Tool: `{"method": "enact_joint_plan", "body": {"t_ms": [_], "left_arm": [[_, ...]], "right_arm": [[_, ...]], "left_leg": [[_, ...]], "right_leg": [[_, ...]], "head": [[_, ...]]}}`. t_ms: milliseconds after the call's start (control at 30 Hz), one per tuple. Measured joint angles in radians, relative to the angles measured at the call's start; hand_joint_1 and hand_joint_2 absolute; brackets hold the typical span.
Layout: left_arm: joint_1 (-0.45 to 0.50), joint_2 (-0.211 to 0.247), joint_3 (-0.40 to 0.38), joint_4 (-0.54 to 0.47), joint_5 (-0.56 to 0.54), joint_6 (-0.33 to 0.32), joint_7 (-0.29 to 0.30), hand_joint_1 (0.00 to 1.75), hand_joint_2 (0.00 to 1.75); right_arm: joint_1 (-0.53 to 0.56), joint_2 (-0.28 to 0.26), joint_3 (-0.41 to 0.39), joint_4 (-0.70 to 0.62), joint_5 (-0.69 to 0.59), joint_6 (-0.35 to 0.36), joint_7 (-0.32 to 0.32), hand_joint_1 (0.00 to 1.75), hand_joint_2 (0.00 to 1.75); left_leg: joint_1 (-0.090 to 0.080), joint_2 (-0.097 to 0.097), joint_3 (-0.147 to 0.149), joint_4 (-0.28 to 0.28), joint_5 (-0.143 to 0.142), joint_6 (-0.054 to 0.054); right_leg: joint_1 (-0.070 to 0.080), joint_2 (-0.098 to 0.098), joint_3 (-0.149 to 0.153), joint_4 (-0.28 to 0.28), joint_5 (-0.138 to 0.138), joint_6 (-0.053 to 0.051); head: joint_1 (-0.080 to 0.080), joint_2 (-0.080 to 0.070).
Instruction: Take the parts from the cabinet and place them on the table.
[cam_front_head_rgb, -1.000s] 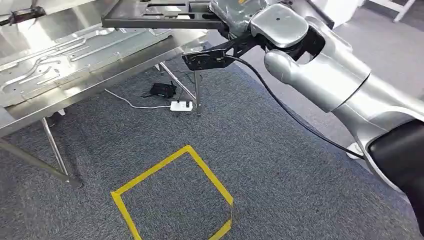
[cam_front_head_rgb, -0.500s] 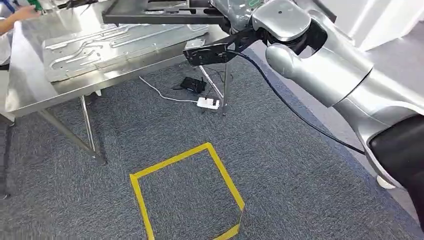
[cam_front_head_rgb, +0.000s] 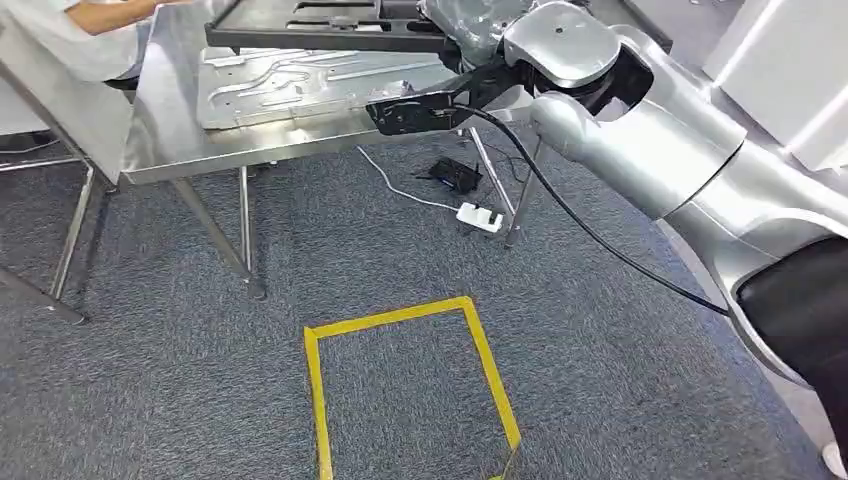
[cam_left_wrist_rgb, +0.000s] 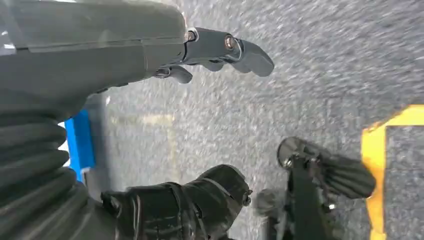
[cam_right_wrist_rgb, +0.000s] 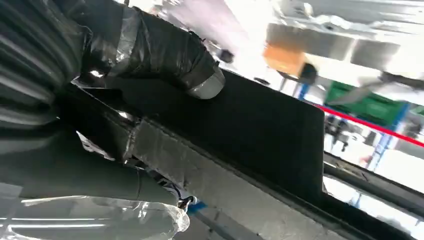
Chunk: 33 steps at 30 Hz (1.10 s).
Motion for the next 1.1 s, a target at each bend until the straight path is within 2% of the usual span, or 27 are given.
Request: {"method": "enact_joint_plan", "body": {"t_ms": [33,67,133,167,200,233,267,300,333,367,400,433,500,533,567,600,633,667,800,833,933,1033,1100], "left_arm": [[0.002,-0.002,0.000,0.000,0.001,-0.001,0.001,0.00,1.75],[-0.002,-0.002,0.000,0.000,0.003,-0.002,0.002,0.00,1.75],[0.002,-0.002,0.000,0.000,0.005,-0.002,0.004,0.00,1.75],[0.003,-0.001,0.000,0.000,0.006,-0.002,0.005,0.00,1.75],[0.006,0.002,0.000,0.001,0.006,0.000,0.005,0.00,1.75],[0.009,-0.001,0.000,0.001,0.006,-0.001,0.006,0.00,1.75],[0.007,-0.002,0.000,0.001,0.006,-0.002,0.006,0.00,1.75],[0.005,-0.001,0.000,0.001,0.006,-0.003,0.007,0.00,1.75],[0.003,-0.001,0.000,0.001,0.007,-0.003,0.007,0.00,1.75],[0.002,-0.001,0.000,0.001,0.007,-0.003,0.007,0.00,1.75],[0.002,-0.001,0.000,0.001,0.008,-0.003,0.007,0.00,1.75],[0.004,-0.001,0.000,0.001,0.008,-0.003,0.007,0.00,1.75],[0.005,0.000,0.000,0.001,0.009,0.001,0.007,0.00,1.75],[0.005,-0.001,0.000,0.001,0.010,0.004,0.007,0.00,1.75],[0.004,-0.001,0.000,0.001,0.010,0.006,0.007,0.00,1.75],[0.003,-0.001,0.000,0.001,0.010,0.009,0.007,0.00,1.75],[0.005,-0.003,0.000,0.001,0.010,0.011,0.006,0.00,1.75],[0.004,-0.003,0.000,0.001,0.010,0.013,0.005,0.00,1.75],[0.002,-0.002,0.000,0.001,0.009,0.015,0.003,0.00,1.75],[0.002,-0.002,0.000,0.001,0.008,0.015,0.003,0.00,1.75],[0.002,-0.002,0.000,0.001,-0.001,0.014,0.003,0.00,1.75],[0.002,-0.002,0.000,0.001,-0.009,0.013,0.003,0.00,1.75],[0.002,-0.002,-0.001,0.001,-0.012,0.013,0.003,0.00,1.75]], "right_arm": [[0.000,0.000,0.000,0.002,0.000,0.000,-0.002,1.75,1.75],[0.000,0.000,0.000,0.002,0.000,-0.001,-0.005,1.75,1.75],[0.003,0.002,0.000,0.005,0.000,-0.002,-0.006,1.75,1.75],[0.002,0.005,0.000,0.005,0.000,-0.003,-0.006,1.75,1.75],[0.001,0.009,0.000,0.005,0.000,-0.003,-0.006,1.75,1.75],[0.002,0.009,0.000,0.007,0.000,-0.003,-0.006,1.75,1.75],[-0.002,0.009,0.000,0.009,0.000,-0.003,-0.006,1.75,1.75],[-0.003,0.009,0.000,0.010,0.000,-0.005,-0.006,1.75,1.75],[-0.002,0.008,0.000,0.011,-0.002,-0.005,-0.006,1.75,1.75],[-0.001,0.009,0.000,0.013,-0.007,-0.005,-0.007,1.75,1.75],[0.002,0.009,0.000,0.013,-0.014,-0.005,-0.010,1.75,1.75],[0.004,0.009,0.000,0.014,-0.019,-0.005,-0.015,1.75,1.75],[0.003,0.010,0.000,0.014,-0.023,-0.006,-0.017,1.75,1.75],[0.002,0.010,0.000,0.014,-0.023,-0.006,-0.017,1.75,1.75],[0.000,0.009,0.000,0.016,-0.023,-0.007,-0.017,1.75,1.75],[0.001,0.009,0.000,0.017,-0.023,-0.008,-0.017,1.75,1.75],[0.003,0.009,0.000,0.018,-0.023,-0.008,-0.017,1.75,1.75],[0.003,0.009,0.000,0.019,-0.023,-0.008,-0.017,1.75,1.75],[0.003,0.011,0.000,0.020,-0.023,-0.014,-0.023,1.75,1.75],[0.003,0.011,0.000,0.020,-0.023,-0.015,-0.023,1.75,1.75],[0.003,0.011,0.000,0.022,-0.023,-0.017,-0.024,1.75,1.75],[0.003,0.011,0.000,0.024,-0.023,-0.018,-0.026,1.75,1.75],[0.003,0.012,0.000,0.026,-0.023,-0.018,-0.026,1.75,1.75]], "left_leg": [[0.000,-0.013,-0.006,0.003,-0.002,-0.005],[0.001,-0.025,-0.012,0.010,-0.002,-0.009],[0.014,-0.054,-0.019,-0.003,0.004,-0.024],[0.011,-0.071,-0.019,-0.004,0.008,-0.033],[0.013,-0.062,-0.024,-0.002,0.003,-0.034],[0.000,0.012,-0.032,0.025,-0.014,-0.040],[0.002,0.060,-0.060,0.082,-0.045,-0.044],[0.007,0.086,-0.098,0.158,-0.076,-0.049],[0.011,0.098,-0.137,0.232,-0.103,-0.053],[0.014,0.103,-0.164,0.279,-0.111,-0.057],[0.018,0.105,-0.167,0.280,-0.098,-0.060],[0.021,0.106,-0.144,0.231,-0.064,-0.063],[0.024,0.114,-0.050,0.058,0.021,-0.067],[0.022,0.127,-0.023,0.002,0.014,-0.070],[0.014,0.123,-0.013,-0.005,0.009,-0.060],[0.015,0.122,-0.015,-0.001,0.007,-0.052],[0.020,0.122,-0.016,-0.006,0.012,-0.056],[0.019,0.122,-0.015,-0.006,0.012,-0.055],[0.017,0.116,-0.015,-0.006,0.009,-0.050],[0.016,0.115,-0.015,-0.006,0.008,-0.044],[0.015,0.116,-0.015,-0.006,0.008,-0.040],[0.015,0.117,-0.015,-0.006,0.008,-0.038],[0.014,0.117,-0.015,-0.006,0.008,-0.037]], "right_leg": [[-0.005,0.059,0.019,-0.037,-0.006,-0.005],[-0.009,0.059,0.025,-0.058,-0.008,-0.005],[0.005,0.033,0.029,-0.055,-0.010,-0.012],[0.000,0.014,0.035,-0.065,-0.006,-0.021],[-0.009,-0.007,0.046,-0.076,-0.002,-0.027],[-0.009,-0.016,0.055,-0.084,-0.003,-0.032],[-0.006,-0.032,0.058,-0.085,-0.003,-0.037],[-0.002,-0.045,0.060,-0.085,-0.005,-0.040],[-0.001,-0.053,0.061,-0.085,-0.008,-0.042],[-0.002,-0.064,0.062,-0.084,-0.011,-0.042],[-0.003,-0.072,0.064,-0.084,-0.013,-0.040],[-0.004,-0.081,0.067,-0.083,-0.016,-0.036],[-0.009,-0.093,0.075,-0.078,-0.026,-0.026],[-0.007,-0.098,0.076,-0.076,-0.032,-0.018],[0.000,-0.098,0.072,-0.071,-0.035,-0.013],[0.001,-0.098,0.072,-0.075,-0.035,-0.009],[0.009,-0.098,0.073,-0.068,-0.041,-0.019],[0.006,-0.096,0.073,-0.071,-0.034,-0.043],[0.007,-0.101,0.082,-0.086,-0.032,-0.044],[0.007,-0.102,0.083,-0.088,-0.032,-0.043],[0.006,-0.101,0.084,-0.093,-0.028,-0.034],[0.005,-0.101,0.086,-0.097,-0.027,-0.007],[0.005,-0.101,0.086,-0.098,-0.026,-0.002]], "head": [[-0.001,0.000],[-0.006,0.000],[0.003,0.000],[0.004,0.000],[0.006,0.000],[0.001,0.000],[-0.010,0.000],[-0.010,0.000],[-0.010,0.000],[-0.010,0.000],[-0.011,0.000],[-0.010,0.000],[-0.010,0.000],[-0.010,0.000],[-0.012,0.000],[-0.010,0.000],[-0.006,0.000],[-0.005,0.000],[-0.003,0.000],[-0.003,0.000],[-0.004,0.000],[-0.003,0.000],[-0.004,0.000]]}}
